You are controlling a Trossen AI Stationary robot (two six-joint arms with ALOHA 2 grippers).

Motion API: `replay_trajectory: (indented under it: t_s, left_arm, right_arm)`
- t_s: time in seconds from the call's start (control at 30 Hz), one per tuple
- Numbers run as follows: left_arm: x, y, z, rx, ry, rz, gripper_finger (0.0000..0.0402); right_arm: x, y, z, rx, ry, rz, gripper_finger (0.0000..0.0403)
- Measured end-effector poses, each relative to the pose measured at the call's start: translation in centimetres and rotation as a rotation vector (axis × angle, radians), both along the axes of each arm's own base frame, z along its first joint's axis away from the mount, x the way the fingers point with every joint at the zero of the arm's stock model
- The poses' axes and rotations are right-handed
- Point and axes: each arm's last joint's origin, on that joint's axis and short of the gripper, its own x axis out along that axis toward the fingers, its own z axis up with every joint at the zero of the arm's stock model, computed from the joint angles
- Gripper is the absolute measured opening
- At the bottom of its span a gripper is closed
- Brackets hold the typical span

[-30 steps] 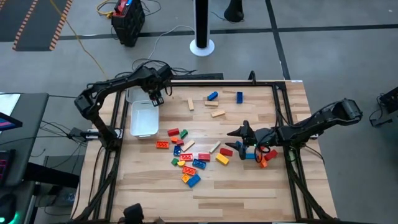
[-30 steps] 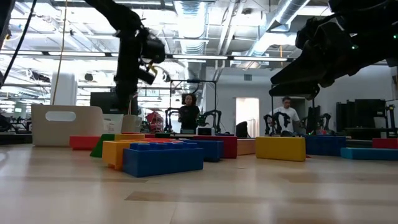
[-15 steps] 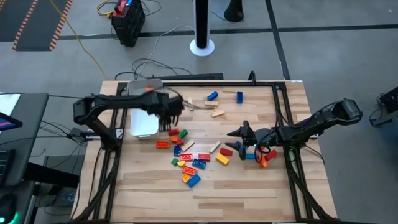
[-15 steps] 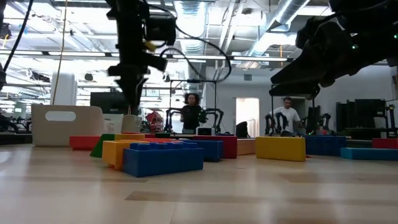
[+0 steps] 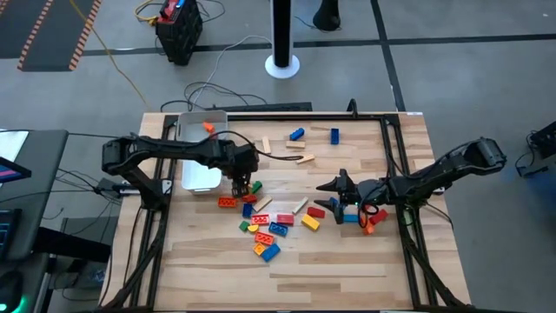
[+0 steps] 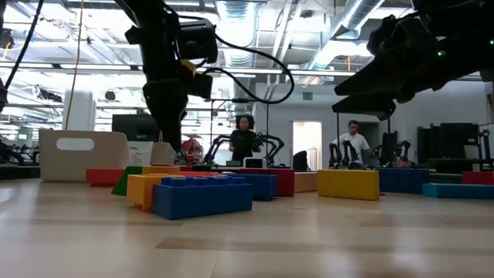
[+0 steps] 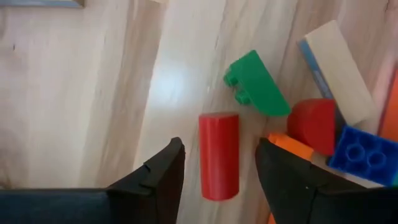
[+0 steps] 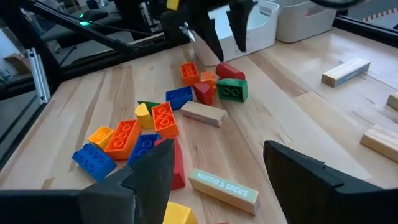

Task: Sort blocks by size
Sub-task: Put the large red wooden block into the white bin

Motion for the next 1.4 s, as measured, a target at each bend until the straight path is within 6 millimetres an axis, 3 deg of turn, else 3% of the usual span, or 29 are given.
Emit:
replay_trajectory:
  t_s: [0.47,0.7,0.77,0.87,0.97,1.2,1.3,1.4]
  left_arm:
    - [1.1,0.4,-4.4,-0.03,0.138,0.012,0.019]
    - [1.0,0.4,-4.5,-0.032,0.155,0.01,0.0113]
    - [1.0,0.4,-4.5,-0.031,0.156,0.005,0.0113]
    - [0.8,0.4,-3.4,0.001,0.155,-0.003,0.0113]
    - [0.4,0.6,-0.7,0.066,0.1,0.012,0.0113]
    - [-4.1,1.1,4.6,0.181,0.1,0.177,0.0113]
    - [-6.1,1.5,5.4,0.228,0.158,0.275,0.0113]
    - [-7.4,1.7,4.5,0.215,0.189,0.327,0.0113]
  right_arm:
    - [0.0,0.3,0.1,0.002,-0.012,0.013,0.0274]
    - [0.0,0.3,0.1,-0.002,-0.01,0.015,0.0274]
    - [0.0,0.3,0.1,-0.001,-0.01,0.014,0.0274]
    - [0.0,0.3,0.1,-0.002,-0.009,0.014,0.0274]
    - [0.0,0.3,0.1,-0.002,-0.007,0.014,0.0274]
    - [0.0,0.3,0.0,-0.003,-0.001,0.014,0.0274]
    - [0.0,0.3,0.0,-0.003,0.0,0.014,0.0274]
    - [0.0,0.3,0.0,-0.003,0.0,0.014,0.0274]
